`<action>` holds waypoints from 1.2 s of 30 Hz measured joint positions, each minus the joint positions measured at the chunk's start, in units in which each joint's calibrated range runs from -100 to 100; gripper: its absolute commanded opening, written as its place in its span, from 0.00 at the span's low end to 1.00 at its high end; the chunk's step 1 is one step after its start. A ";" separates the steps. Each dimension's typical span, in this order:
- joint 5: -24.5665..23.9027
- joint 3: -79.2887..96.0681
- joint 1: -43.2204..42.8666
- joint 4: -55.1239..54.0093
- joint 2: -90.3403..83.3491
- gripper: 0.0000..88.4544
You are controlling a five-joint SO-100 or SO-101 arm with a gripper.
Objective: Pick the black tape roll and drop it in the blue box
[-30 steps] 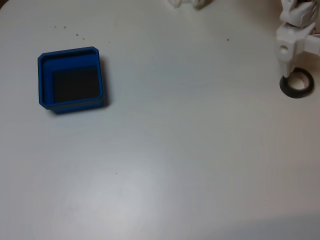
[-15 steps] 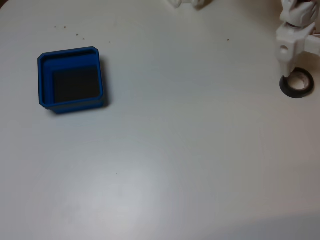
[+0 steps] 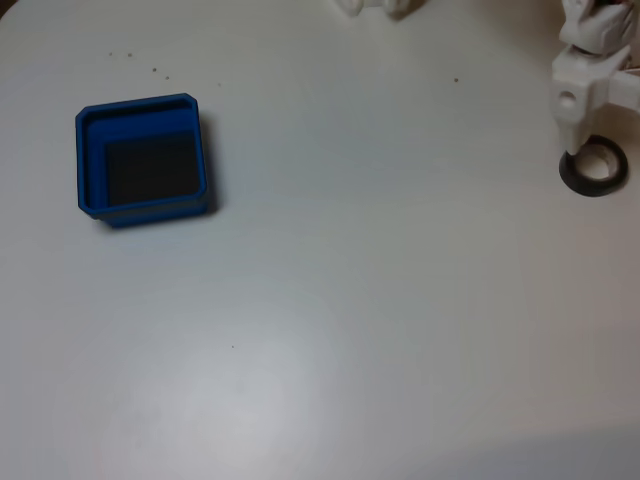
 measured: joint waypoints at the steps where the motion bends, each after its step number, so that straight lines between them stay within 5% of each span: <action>1: 0.00 0.00 0.00 0.00 0.00 0.02; 10: 0.00 0.00 0.00 -0.08 0.00 0.19; 36: 0.00 0.00 0.00 -5.42 2.62 0.20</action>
